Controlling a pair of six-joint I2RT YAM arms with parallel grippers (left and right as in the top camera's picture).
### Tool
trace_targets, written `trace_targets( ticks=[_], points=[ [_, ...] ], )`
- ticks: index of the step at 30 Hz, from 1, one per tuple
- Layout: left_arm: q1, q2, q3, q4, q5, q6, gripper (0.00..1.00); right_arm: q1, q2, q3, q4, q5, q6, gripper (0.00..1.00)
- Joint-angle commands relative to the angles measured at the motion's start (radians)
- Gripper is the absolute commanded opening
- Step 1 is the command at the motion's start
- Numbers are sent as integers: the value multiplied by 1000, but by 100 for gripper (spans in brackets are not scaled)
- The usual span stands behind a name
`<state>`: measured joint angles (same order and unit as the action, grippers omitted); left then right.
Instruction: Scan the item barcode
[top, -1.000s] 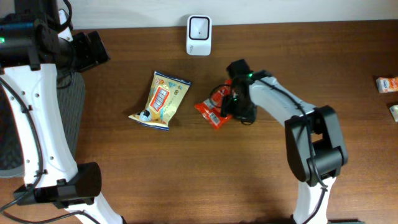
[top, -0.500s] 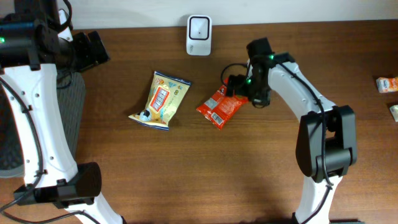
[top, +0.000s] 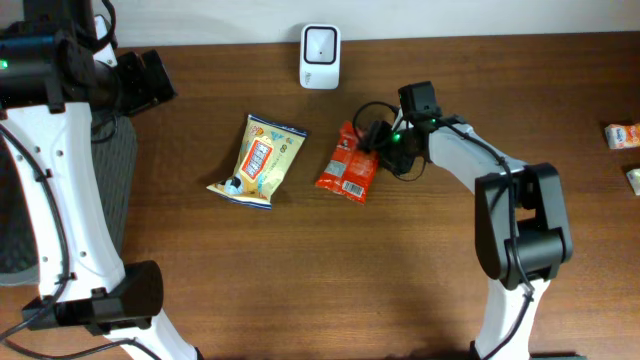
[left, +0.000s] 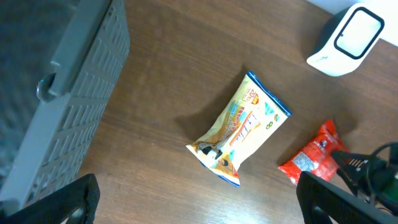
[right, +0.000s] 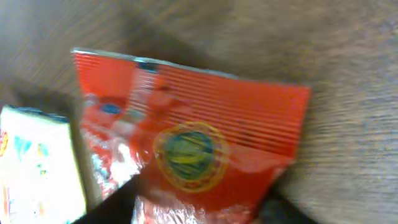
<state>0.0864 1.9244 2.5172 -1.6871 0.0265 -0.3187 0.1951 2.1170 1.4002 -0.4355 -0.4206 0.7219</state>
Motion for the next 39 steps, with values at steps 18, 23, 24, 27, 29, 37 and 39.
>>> trace_targets(
  ticks=[18,23,24,27,29,37,39],
  points=[
    [6,-2,5,-1,-4,-10,99,63,-391,53,-391,1114,-221,4],
    [6,-2,5,-1,-4,-10,99,177,-280,52,-384,1350,-221,4],
    [6,-2,4,-1,-4,-10,99,202,-233,52,-384,1341,-220,4],
    [6,-2,5,-1,-4,-10,99,286,-142,52,-368,1306,-215,4],
    [6,-2,5,-1,-4,-10,99,364,-101,52,-334,1230,-212,8],
    [6,-2,4,-1,-4,-10,99,483,-139,267,-472,974,-209,94],
    [6,-2,5,-1,-4,-10,99,425,-141,384,-624,968,-303,96]
  ],
)
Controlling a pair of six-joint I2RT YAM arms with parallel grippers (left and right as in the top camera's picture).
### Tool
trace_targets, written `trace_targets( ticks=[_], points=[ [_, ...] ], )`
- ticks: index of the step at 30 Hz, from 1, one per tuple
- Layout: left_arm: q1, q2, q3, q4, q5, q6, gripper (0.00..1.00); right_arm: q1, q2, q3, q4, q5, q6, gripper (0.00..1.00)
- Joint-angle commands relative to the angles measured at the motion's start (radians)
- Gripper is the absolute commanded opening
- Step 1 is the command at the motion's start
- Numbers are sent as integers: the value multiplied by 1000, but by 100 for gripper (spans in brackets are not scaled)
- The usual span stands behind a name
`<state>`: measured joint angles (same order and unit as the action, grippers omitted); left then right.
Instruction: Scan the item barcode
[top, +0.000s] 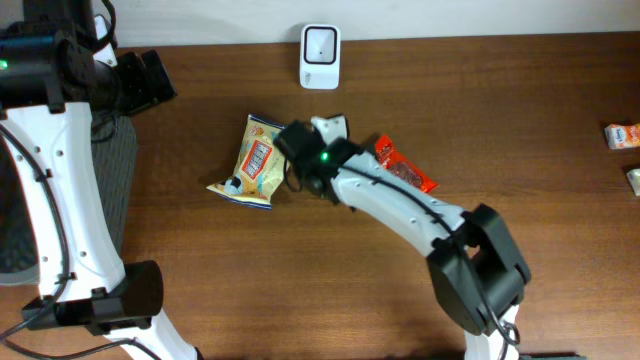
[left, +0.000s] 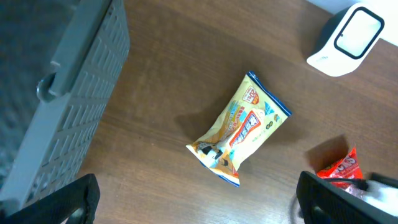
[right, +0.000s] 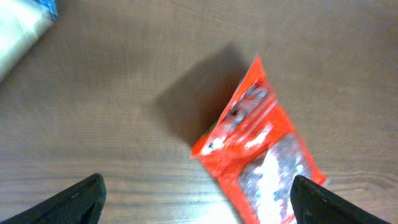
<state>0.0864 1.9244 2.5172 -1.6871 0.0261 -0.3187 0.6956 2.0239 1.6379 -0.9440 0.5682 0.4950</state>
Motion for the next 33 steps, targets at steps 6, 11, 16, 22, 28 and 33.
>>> trace_targets(
  ticks=[6,11,16,22,28,33],
  points=[
    [6,-2,5,-1,-4,-10,99,-324,-29,133,-218,-437,-570,96],
    [6,-2,4,-1,-4,-10,99,-453,10,37,-137,-629,-718,96],
    [6,-2,5,-1,-4,-10,99,-443,64,-66,2,-633,-806,99],
    [6,-2,5,-1,-4,-10,99,-442,110,-100,43,-617,-768,72],
    [6,-2,5,-1,-3,-10,99,-439,109,-95,108,-633,-533,22],
    [6,-2,5,-1,-4,-10,99,-439,109,68,179,-731,-351,4]
  ],
)
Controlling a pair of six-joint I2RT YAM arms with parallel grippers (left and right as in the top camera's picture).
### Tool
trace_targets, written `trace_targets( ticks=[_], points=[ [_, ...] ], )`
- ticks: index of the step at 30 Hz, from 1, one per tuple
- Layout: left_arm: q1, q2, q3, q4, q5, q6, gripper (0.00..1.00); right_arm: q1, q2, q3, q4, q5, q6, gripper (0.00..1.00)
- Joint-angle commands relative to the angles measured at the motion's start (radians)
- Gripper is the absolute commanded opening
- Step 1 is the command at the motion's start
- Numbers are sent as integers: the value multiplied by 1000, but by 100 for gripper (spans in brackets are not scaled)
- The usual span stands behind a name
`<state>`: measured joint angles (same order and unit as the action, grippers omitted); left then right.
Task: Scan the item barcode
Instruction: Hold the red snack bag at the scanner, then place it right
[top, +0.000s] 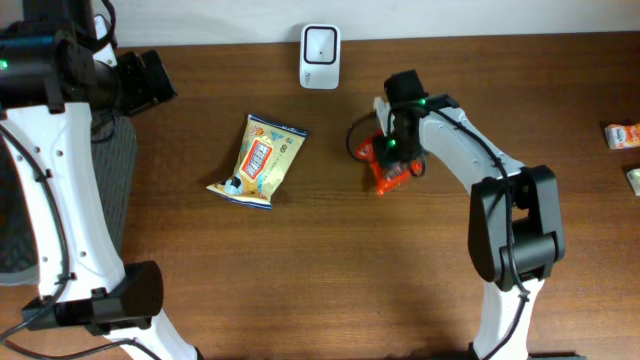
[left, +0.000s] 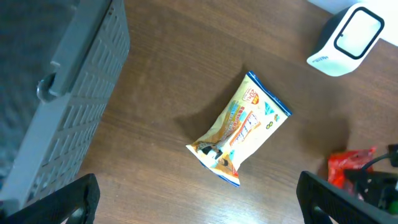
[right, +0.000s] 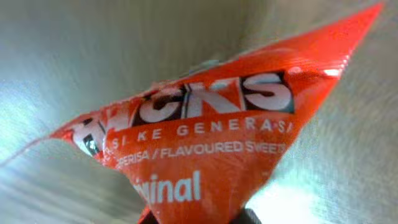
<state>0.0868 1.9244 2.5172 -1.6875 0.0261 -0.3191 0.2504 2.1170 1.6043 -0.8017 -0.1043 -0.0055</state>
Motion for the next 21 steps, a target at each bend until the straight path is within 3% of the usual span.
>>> trace_targets(
  ticks=[1,6,13,19,21],
  points=[
    [6,-2,5,0,-4,-10,99,6,16,142,60,-71,169,4],
    [6,-2,5,0,-4,-10,99,16,16,242,330,-80,297,4],
    [6,-2,5,0,-4,-10,99,101,92,241,860,100,299,4],
    [6,-2,5,0,-4,-10,99,123,270,241,1157,158,299,4],
    [6,-2,5,0,-4,-10,99,124,296,241,1174,159,299,4]
  ],
)
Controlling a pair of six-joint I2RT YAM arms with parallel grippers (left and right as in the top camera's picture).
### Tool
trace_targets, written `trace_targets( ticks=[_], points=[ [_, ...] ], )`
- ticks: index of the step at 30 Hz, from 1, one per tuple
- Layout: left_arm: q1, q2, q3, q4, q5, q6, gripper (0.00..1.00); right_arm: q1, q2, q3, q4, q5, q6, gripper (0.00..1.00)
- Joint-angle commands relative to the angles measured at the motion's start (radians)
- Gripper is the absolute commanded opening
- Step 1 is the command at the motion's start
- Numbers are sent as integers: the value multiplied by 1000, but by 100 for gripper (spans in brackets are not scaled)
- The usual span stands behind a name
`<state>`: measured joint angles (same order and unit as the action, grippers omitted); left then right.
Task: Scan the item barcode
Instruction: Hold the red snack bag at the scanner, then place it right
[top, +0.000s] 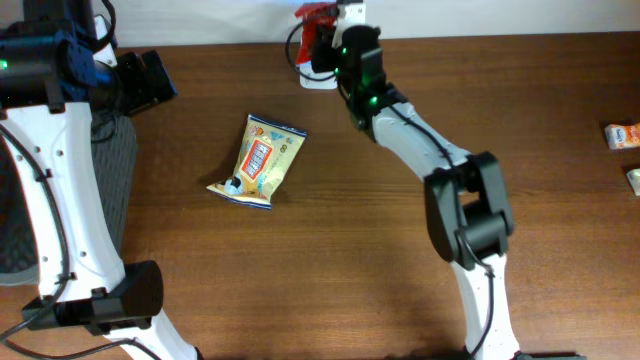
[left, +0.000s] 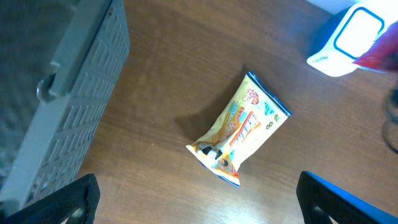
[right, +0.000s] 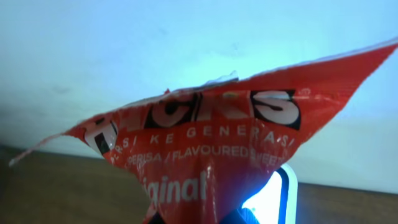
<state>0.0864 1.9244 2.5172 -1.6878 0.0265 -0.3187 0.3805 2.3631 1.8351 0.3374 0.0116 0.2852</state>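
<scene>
My right gripper (top: 335, 45) is shut on a red sweet packet (top: 318, 18) at the back edge of the table. It holds the packet over the white scanner (top: 314, 82). In the right wrist view the red packet (right: 205, 137) fills the frame, pinched at its lower end by my gripper (right: 199, 218). The scanner's window (right: 270, 199) glows blue-white just behind it. My left gripper (left: 199, 211) is open and high over the table. From there the scanner (left: 345, 40) shows with the red packet (left: 379, 53) blurred at its side.
A yellow snack packet (top: 260, 160) lies flat left of centre, also seen as the yellow packet (left: 239, 127) from the left wrist. A grey mesh basket (left: 62, 93) stands at the left edge. Two small packets (top: 622, 135) lie at the far right edge.
My right gripper has moved with the red packet from the table's middle, right of the scanner, to the back edge over the scanner. The left arm has not moved.
My right gripper was at the red packet lying beside the yellow one. Then it was open near the yellow packet, with the red one lying further right. Then it was shut on the red packet, and now holds it at the scanner.
</scene>
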Motion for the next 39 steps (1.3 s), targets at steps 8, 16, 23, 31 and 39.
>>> trace_targets(
  ticks=[8,16,23,31,39],
  points=[
    [6,-2,5,0,-4,-10,99,-19,23,11,98,54,-19,4],
    [6,-2,5,0,-4,-10,99,-263,-239,11,-220,146,-18,4],
    [6,-2,5,0,-4,-10,99,-664,-308,11,-833,210,-17,4],
    [6,-2,5,0,-4,-10,99,-965,-262,5,-1028,202,-14,6],
    [6,-2,5,0,-4,-10,99,-1017,-215,3,-1090,148,-14,99]
  ],
)
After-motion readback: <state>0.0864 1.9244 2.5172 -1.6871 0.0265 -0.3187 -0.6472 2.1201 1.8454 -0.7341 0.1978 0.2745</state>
